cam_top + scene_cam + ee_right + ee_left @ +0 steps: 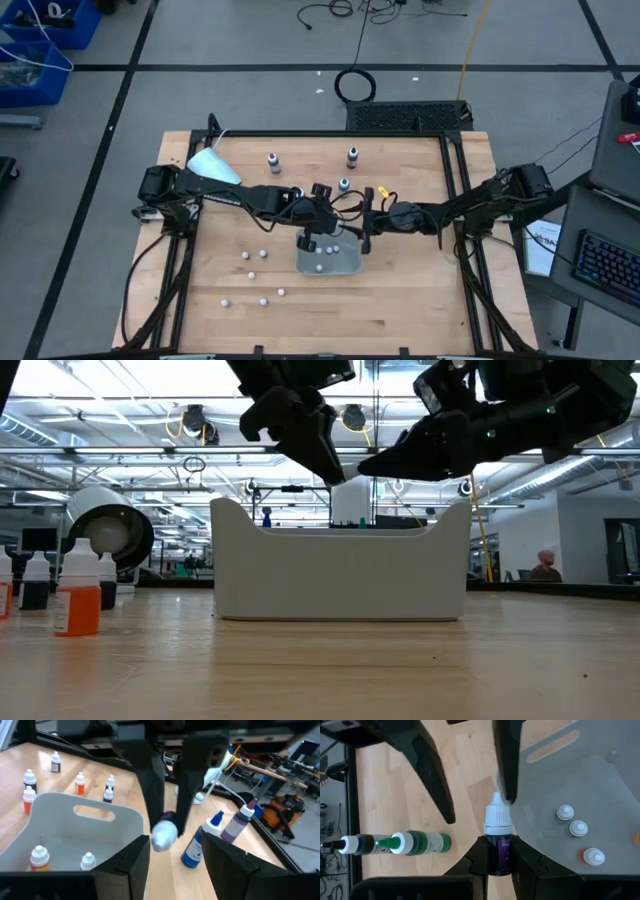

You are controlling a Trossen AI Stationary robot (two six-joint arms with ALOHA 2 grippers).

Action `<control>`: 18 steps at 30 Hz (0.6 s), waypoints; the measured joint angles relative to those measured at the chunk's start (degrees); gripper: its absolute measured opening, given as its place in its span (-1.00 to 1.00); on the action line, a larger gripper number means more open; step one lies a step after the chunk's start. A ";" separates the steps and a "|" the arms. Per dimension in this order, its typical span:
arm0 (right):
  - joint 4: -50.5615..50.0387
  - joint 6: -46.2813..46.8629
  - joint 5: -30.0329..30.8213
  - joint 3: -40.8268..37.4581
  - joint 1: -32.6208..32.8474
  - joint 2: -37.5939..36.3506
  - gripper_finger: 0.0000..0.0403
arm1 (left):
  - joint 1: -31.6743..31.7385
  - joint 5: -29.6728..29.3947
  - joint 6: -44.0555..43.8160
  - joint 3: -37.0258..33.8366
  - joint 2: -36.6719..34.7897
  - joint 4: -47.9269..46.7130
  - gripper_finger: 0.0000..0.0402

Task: Pick & Place food coloring
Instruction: Put the purple food coloring bottle into the bin

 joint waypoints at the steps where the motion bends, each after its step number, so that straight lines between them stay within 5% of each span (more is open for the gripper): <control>1: 0.07 0.24 -0.88 0.00 -0.15 0.19 -0.17 | 0.00 0.30 0.04 0.00 0.00 -0.02 -0.74; 18: 0.59 -0.25 -8.32 -0.02 -0.63 0.61 -0.18 | 0.33 4.43 0.26 -0.02 -0.02 0.54 -0.74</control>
